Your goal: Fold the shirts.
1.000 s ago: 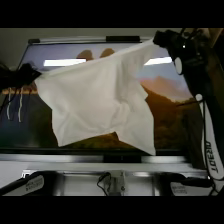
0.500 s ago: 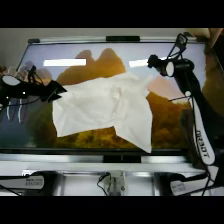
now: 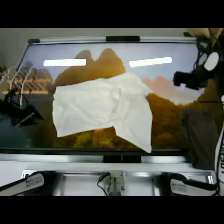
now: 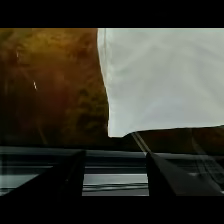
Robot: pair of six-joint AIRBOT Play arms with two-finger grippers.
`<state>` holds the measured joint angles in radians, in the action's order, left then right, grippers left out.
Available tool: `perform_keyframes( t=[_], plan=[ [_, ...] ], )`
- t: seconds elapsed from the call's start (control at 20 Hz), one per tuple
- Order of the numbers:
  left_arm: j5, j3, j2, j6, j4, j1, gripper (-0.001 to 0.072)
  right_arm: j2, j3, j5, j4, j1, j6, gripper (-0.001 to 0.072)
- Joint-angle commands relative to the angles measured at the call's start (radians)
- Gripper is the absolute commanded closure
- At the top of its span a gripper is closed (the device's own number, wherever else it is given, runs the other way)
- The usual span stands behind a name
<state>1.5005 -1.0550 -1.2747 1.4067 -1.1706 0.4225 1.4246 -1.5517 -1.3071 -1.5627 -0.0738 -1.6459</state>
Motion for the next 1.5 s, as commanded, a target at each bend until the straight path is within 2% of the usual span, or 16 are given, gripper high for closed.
perform_keyframes(
  t=[0.0,0.2,0.4,0.6,0.65,0.7,0.75,0.85,1.0,1.2,1.35,1.45],
  plan=[
    [-0.147,0.312,0.111,-0.066,0.13,0.021,0.023,-0.014,0.048,-0.194,0.062,-0.051,0.124,0.0126],
    [-0.33,0.473,0.103,-0.091,0.247,0.019,0.0232,-0.013,0.054,-0.161,0.108,-0.035,0.124,0.0126],
    [-0.417,0.494,0.091,-0.09,0.254,0.007,0.0234,-0.013,0.054,-0.126,0.127,-0.029,0.124,0.0126],
    [-0.457,0.494,0.046,-0.088,0.282,-0.076,0.0234,-0.013,0.054,-0.121,0.141,-0.029,0.124,0.0125],
    [-0.475,0.493,0.035,-0.069,0.282,-0.097,0.0286,-0.013,0.054,-0.123,0.141,-0.029,0.124,0.0126],
    [-0.49,0.493,0.032,-0.054,0.282,-0.112,0.0425,-0.013,0.054,-0.125,0.142,-0.029,0.124,0.0126],
    [-0.501,0.492,0.032,-0.052,0.282,-0.124,0.053,-0.013,0.057,-0.126,0.145,-0.029,0.124,0.0125],
    [-0.505,0.492,0.033,-0.053,0.282,-0.13,0.0681,-0.013,0.11,-0.125,0.182,-0.029,0.143,0.0125],
    [-0.493,0.478,0.041,-0.069,0.281,-0.13,0.0681,-0.013,0.298,-0.052,0.283,-0.029,0.167,0.0125],
    [-0.455,0.449,0.086,-0.09,0.281,-0.13,0.0681,-0.013,0.515,0.166,0.423,-0.028,0.18,0.0126],
    [-0.453,0.449,0.126,-0.09,0.281,-0.13,0.0681,-0.01,0.573,0.284,0.43,-0.029,0.184,0.0126],
    [-0.453,0.449,0.138,-0.09,0.281,-0.13,0.0681,0.015,0.573,0.298,0.463,-0.028,0.186,0.0126]
  ],
)
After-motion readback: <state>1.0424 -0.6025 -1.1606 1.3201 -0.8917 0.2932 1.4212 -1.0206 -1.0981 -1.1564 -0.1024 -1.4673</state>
